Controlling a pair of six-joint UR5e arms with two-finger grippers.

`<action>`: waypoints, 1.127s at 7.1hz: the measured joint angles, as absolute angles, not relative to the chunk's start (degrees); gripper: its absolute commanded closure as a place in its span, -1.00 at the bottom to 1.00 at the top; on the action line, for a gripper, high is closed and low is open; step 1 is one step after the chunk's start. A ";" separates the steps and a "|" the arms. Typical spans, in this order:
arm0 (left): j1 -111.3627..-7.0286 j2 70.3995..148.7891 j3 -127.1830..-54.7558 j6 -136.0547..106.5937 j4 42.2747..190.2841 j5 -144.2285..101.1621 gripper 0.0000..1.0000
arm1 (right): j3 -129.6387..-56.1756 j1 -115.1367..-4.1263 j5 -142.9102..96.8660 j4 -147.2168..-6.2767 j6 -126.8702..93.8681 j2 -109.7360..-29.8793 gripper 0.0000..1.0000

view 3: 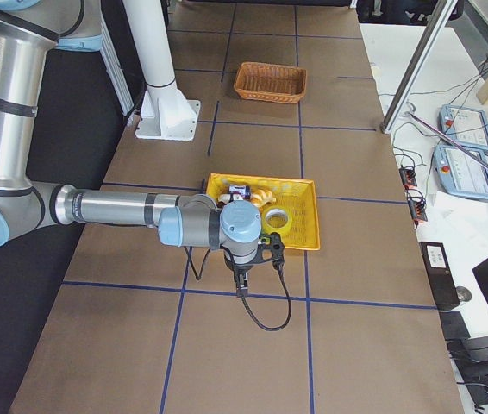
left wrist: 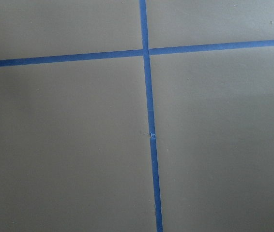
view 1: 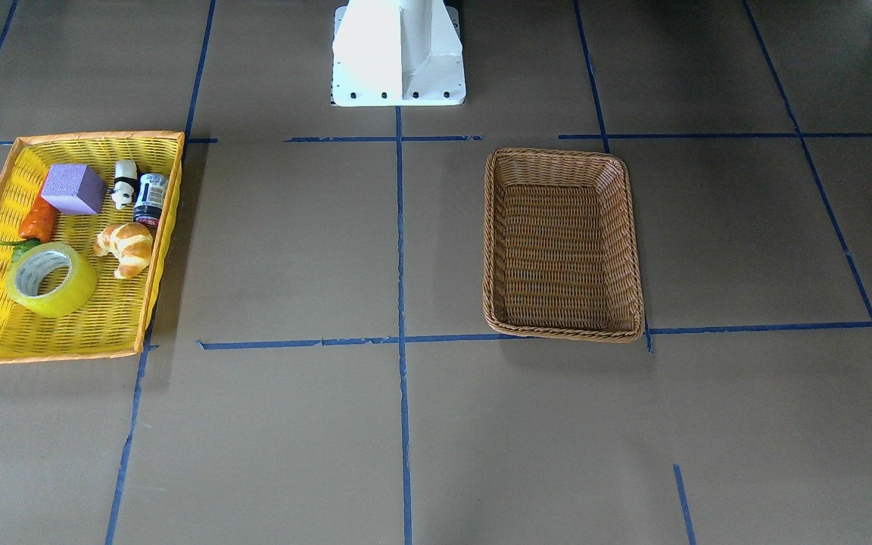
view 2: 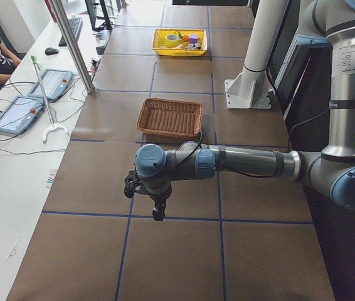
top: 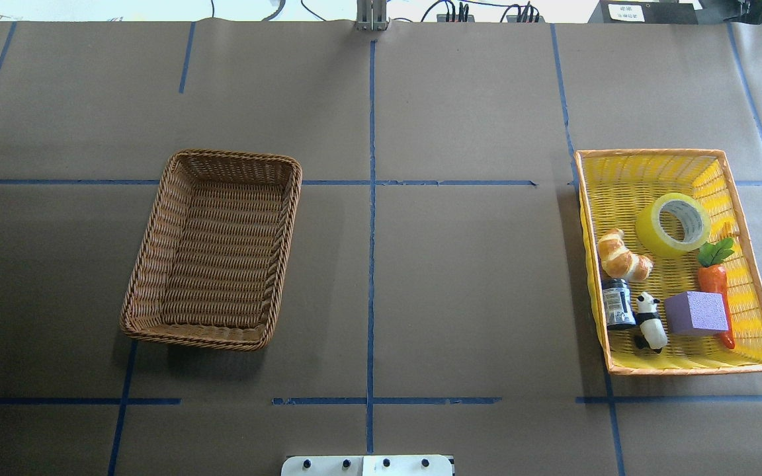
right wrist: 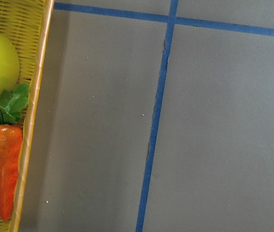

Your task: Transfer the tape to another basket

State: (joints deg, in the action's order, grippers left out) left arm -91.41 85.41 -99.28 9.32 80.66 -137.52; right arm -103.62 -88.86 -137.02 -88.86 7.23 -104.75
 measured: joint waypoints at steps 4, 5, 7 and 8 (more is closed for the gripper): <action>-90.98 85.02 -100.33 9.39 81.19 -137.44 -1.00 | -102.83 -88.86 -137.00 -88.93 7.17 -104.61 -1.00; -90.93 84.95 -100.42 9.40 81.20 -137.32 -1.00 | -102.31 -88.86 -137.10 -88.92 7.09 -104.50 -1.00; -90.92 84.91 -100.24 9.37 81.23 -137.44 -1.00 | -102.93 -88.87 -137.32 -88.91 6.81 -104.94 -1.00; -90.92 84.91 -99.82 9.38 81.29 -137.64 -1.00 | -104.93 -88.91 -137.25 -88.88 6.75 -106.08 -1.00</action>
State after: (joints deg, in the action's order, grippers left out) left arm -90.92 84.91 -99.82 9.38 81.29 -137.64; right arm -104.93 -88.91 -137.25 -88.88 6.75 -106.08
